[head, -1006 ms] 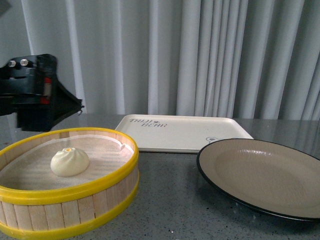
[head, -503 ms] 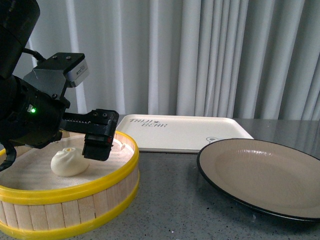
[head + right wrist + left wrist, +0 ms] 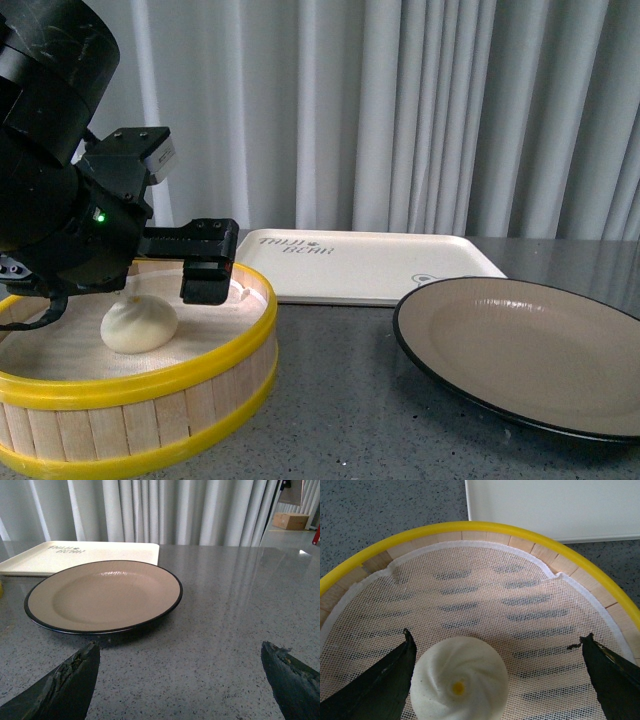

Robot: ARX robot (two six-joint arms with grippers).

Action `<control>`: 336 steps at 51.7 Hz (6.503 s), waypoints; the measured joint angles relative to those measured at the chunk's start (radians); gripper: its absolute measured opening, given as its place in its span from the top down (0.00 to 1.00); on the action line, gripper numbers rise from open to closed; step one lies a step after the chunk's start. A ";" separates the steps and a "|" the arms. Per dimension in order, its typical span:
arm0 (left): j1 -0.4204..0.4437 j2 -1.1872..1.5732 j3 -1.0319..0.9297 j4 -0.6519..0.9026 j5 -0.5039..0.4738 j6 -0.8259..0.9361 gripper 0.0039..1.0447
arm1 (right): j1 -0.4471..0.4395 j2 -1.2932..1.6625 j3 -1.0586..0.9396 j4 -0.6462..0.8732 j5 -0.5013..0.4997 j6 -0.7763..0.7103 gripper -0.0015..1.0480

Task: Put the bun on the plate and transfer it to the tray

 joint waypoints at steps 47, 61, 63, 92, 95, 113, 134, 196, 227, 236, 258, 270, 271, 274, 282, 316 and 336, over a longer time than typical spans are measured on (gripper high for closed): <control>0.042 0.016 -0.049 0.006 -0.033 0.046 0.15 | 0.000 0.000 0.000 0.000 0.000 0.000 0.08; 0.038 -0.003 -0.049 0.006 0.037 0.019 0.55 | 0.000 0.000 0.000 0.000 0.000 0.000 0.08; 0.035 -0.013 -0.049 0.006 0.045 0.017 0.62 | 0.000 0.000 0.000 0.000 0.000 0.000 0.08; -0.171 -0.023 0.051 0.150 0.103 0.064 0.95 | 0.000 0.000 0.000 0.000 0.000 0.000 0.08; -0.228 0.011 0.080 0.156 0.149 0.080 0.95 | 0.000 0.000 0.000 0.000 0.000 0.000 0.08; -0.444 0.202 0.237 0.137 0.118 0.100 0.95 | 0.000 0.000 0.000 0.000 0.000 0.000 0.08; -0.518 0.326 0.337 0.089 0.063 0.085 0.95 | 0.000 0.000 0.000 0.000 0.000 0.000 0.08; -0.549 0.445 0.493 -0.020 0.014 0.042 0.06 | 0.000 0.000 0.000 0.000 0.000 0.000 0.08; -0.528 0.448 0.528 -0.061 0.042 -0.031 0.06 | 0.000 0.000 0.000 0.000 0.000 0.000 0.08; -0.507 0.409 0.525 -0.081 0.078 -0.087 0.06 | 0.000 0.000 0.000 0.000 0.000 0.000 0.08; -0.483 0.316 0.482 -0.085 0.097 -0.148 0.06 | 0.000 0.000 0.000 0.000 0.000 0.000 0.08; -0.380 0.290 0.471 -0.048 0.002 -0.161 0.06 | 0.000 0.000 0.000 0.000 0.000 0.000 0.08; -0.363 0.282 0.463 -0.038 -0.010 -0.160 0.06 | 0.000 0.000 0.000 0.000 0.000 0.000 0.08; -0.290 0.254 0.427 -0.007 -0.071 -0.159 0.06 | 0.000 0.000 0.000 0.000 0.000 0.000 0.08; -0.187 0.215 0.370 0.011 -0.140 -0.124 0.06 | 0.000 0.000 0.000 0.000 0.000 0.000 0.08; 0.000 -0.271 -0.624 0.933 -0.143 0.065 0.93 | 0.000 0.000 0.000 0.000 0.000 0.000 0.08; 0.116 -0.537 -0.923 0.968 -0.032 0.071 0.96 | 0.000 0.000 0.000 0.000 0.000 0.000 0.08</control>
